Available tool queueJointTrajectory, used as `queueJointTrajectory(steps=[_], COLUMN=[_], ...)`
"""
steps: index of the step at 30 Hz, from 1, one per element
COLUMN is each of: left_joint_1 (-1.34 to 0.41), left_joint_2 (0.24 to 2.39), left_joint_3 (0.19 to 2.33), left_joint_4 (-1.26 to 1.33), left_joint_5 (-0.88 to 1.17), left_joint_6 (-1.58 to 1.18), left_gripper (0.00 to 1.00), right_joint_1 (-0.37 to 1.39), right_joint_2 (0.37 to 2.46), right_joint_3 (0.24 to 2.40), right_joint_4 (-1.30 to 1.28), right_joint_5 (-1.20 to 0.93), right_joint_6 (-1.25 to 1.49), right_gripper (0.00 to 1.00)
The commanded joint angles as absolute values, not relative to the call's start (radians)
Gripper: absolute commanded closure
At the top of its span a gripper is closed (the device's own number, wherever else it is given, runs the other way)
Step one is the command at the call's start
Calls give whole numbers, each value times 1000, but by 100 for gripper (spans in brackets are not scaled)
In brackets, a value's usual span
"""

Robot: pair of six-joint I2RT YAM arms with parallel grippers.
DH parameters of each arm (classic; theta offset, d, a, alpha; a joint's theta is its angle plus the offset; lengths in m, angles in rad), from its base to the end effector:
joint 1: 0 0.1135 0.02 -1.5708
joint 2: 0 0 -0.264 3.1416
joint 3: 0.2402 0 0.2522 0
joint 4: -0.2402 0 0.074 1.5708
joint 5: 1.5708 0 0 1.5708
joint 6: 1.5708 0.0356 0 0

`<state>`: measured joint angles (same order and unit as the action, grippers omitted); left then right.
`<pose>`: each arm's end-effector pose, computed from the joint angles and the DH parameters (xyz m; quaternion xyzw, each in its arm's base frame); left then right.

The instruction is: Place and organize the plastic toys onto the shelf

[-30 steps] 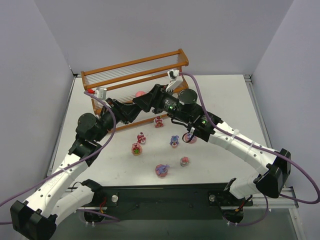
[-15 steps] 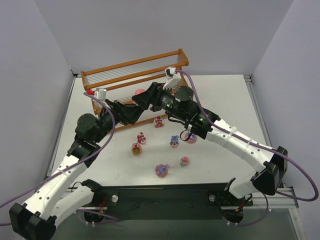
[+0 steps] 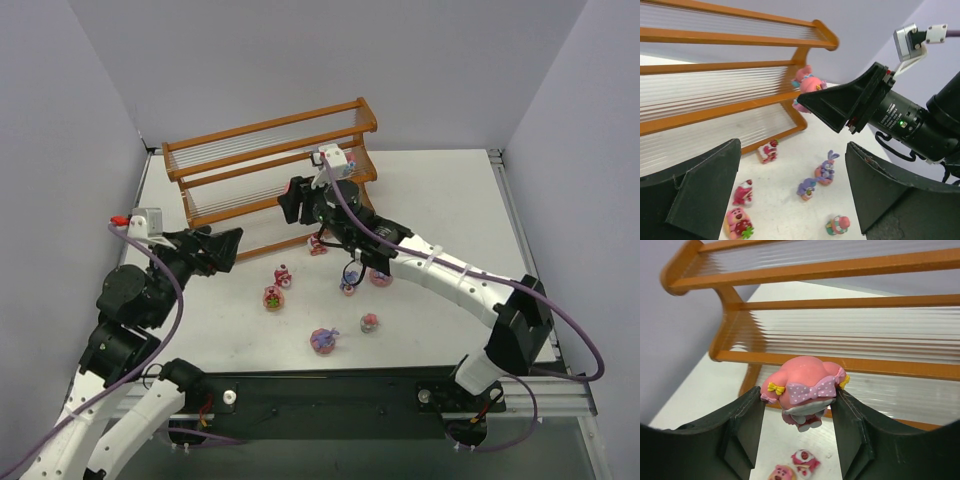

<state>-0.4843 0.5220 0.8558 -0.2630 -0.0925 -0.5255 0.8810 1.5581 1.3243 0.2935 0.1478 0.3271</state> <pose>0.1008 -0.0493 0.3898 -0.0478 0.6801 -0.3260 0.6550 0.2445 0.2881 0.3856 -0.1353 0.6725 0.3706 0.6262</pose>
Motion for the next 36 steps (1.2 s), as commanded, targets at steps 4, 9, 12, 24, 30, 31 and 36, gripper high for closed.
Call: queueJointTrajectory(steps=[4, 9, 12, 24, 30, 31, 36], left_joint_1=[-479, -479, -479, -479, -479, -479, -479], left_joint_2=[477, 436, 430, 521, 632, 637, 666], left_joint_3=[927, 916, 922, 1056, 1170, 1181, 1193], left_joint_4=[-475, -502, -525, -624, -745, -750, -746], left_joint_5=[-239, -250, -256, -288, -307, -304, -261], left_joint_6=[-482, -515, -517, -532, -538, -535, -505], left_gripper=[5, 5, 5, 4, 4, 4, 4], right_joint_1=[867, 839, 822, 805, 798, 796, 802], right_joint_2=[1623, 1687, 1724, 1867, 1882, 1891, 1954], right_joint_3=[1227, 1203, 1222, 1351, 1385, 1390, 1469], right_joint_4=[610, 745, 787, 854, 856, 862, 865], right_joint_5=[282, 288, 288, 284, 291, 293, 299], right_joint_6=[138, 129, 141, 176, 212, 219, 209], right_gripper=[72, 66, 66, 66, 66, 65, 66])
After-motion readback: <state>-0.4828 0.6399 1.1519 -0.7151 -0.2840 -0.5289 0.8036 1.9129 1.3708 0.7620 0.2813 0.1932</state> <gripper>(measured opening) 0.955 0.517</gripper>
